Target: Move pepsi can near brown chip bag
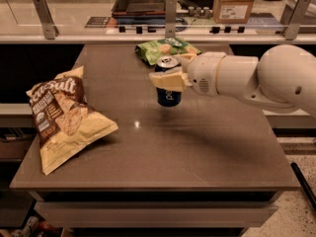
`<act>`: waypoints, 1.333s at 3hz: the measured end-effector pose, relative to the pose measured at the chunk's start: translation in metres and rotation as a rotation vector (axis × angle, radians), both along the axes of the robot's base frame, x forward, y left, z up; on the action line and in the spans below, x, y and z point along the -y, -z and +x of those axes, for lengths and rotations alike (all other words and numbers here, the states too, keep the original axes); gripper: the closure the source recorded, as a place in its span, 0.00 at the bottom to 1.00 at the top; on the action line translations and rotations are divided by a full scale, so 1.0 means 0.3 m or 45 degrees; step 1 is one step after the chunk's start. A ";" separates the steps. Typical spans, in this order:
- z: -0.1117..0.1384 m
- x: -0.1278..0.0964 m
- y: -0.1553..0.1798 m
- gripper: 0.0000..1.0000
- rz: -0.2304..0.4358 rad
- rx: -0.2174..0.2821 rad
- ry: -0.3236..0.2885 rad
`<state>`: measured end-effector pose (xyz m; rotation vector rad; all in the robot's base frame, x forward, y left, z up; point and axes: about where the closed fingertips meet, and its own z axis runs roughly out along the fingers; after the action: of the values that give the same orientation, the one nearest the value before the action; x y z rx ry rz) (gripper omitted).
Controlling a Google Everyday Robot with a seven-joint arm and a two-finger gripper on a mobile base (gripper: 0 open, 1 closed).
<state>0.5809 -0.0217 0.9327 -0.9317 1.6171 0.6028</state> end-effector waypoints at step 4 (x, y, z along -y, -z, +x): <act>-0.083 -0.128 0.105 1.00 0.035 0.084 0.090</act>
Offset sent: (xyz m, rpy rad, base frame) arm -0.0157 0.0263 -0.0277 0.0103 -0.0770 -0.0838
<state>0.5559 0.0166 0.9012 -0.8619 1.5728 0.5388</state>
